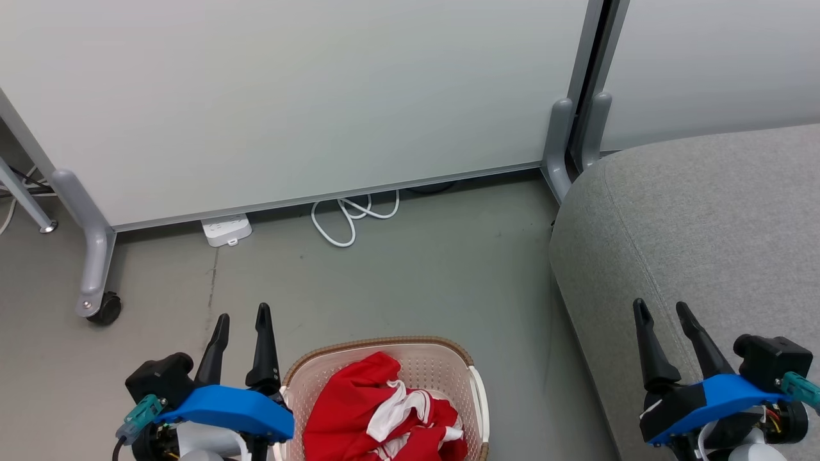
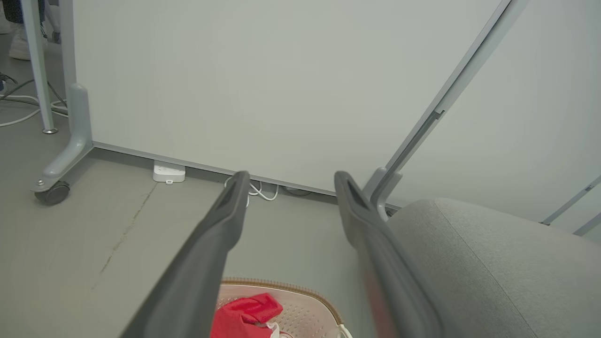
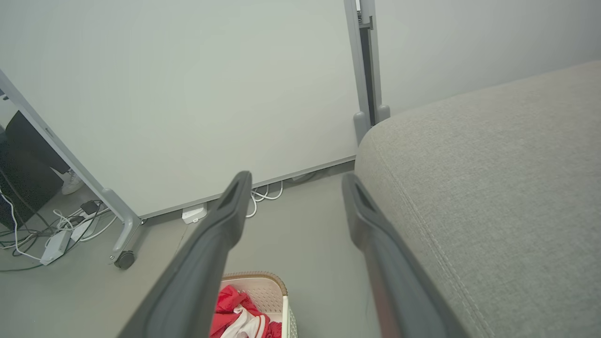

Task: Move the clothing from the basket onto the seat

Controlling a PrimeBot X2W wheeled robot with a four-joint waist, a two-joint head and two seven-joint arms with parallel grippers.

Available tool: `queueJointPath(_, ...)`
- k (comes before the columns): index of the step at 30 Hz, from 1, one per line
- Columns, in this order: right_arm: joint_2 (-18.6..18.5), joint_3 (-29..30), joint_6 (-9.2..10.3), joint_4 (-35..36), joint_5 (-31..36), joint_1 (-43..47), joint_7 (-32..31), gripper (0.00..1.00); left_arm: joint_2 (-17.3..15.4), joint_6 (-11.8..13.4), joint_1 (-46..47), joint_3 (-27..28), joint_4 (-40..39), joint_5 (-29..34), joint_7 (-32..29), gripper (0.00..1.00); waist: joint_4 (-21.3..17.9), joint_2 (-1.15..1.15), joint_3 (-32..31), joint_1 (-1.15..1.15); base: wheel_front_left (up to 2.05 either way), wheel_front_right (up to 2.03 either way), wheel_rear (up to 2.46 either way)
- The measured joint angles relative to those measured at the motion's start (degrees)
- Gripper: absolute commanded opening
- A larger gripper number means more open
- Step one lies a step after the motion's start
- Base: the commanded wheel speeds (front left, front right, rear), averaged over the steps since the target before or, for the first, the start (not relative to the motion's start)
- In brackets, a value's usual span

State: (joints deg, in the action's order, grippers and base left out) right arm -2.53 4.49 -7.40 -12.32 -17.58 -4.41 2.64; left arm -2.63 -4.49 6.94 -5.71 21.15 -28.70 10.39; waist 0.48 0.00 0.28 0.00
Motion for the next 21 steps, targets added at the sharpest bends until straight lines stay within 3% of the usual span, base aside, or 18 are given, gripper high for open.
queueJointPath(21, -0.1, 0.2, -0.01, 1.0, 9.9, 0.1, 0.7, 1.00, -0.1, 0.5, 0.2, -0.8, 1.5, 7.3, 2.6, 1.00, 0.2, 0.00, -0.4, 0.00, 0.00, 0.00, 0.00)
